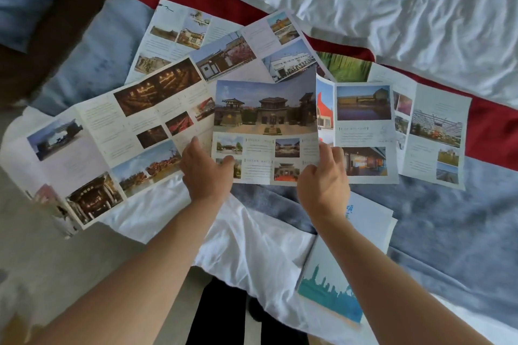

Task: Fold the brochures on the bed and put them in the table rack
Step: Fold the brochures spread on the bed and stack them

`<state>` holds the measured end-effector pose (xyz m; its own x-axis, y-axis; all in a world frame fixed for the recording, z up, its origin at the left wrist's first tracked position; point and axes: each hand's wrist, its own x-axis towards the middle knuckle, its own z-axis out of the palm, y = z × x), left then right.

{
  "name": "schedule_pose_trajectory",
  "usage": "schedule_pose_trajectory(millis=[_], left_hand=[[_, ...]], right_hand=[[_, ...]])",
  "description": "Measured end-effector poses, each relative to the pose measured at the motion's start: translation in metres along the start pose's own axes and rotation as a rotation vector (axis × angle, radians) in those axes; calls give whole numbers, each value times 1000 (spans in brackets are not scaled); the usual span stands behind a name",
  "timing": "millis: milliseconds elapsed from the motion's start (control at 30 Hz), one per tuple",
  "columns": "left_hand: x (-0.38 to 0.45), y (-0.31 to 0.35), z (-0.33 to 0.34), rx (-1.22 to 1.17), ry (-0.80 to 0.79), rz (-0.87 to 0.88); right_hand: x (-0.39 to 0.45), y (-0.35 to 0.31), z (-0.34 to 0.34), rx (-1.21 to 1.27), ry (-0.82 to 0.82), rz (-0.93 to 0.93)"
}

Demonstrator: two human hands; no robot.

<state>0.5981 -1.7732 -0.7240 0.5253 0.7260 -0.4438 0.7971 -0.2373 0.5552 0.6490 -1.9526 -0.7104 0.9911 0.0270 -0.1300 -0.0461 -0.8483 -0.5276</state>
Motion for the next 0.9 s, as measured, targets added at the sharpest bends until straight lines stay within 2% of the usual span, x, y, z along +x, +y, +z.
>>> schedule_pose_trajectory(millis=[133, 233, 333, 400, 500, 600, 700, 800, 900], left_hand=[[-8, 9, 0, -272, -68, -12], [-24, 24, 0, -412, -71, 138], [-40, 38, 6, -407, -181, 226], [-44, 39, 14, -418, -244, 224], [-46, 41, 17, -364, -193, 201], [-42, 43, 13, -318, -129, 203], [-33, 35, 4, -230, -35, 211], [-26, 25, -7, -166, 65, 187], [-24, 20, -13, -149, 76, 152]], right_hand=[[-5, -6, 3, -17, -63, -9], [-13, -14, 3, 1, -64, -60], [-24, -23, 2, 10, -89, -202], [-29, -25, 2, -7, -145, -283], [-32, -21, 0, 48, -199, -324], [-26, -9, -4, 98, -115, -221], [-12, 7, -10, 82, 2, 8], [-2, 24, -15, 37, -74, 251], [-3, 29, -15, 88, -200, 348]])
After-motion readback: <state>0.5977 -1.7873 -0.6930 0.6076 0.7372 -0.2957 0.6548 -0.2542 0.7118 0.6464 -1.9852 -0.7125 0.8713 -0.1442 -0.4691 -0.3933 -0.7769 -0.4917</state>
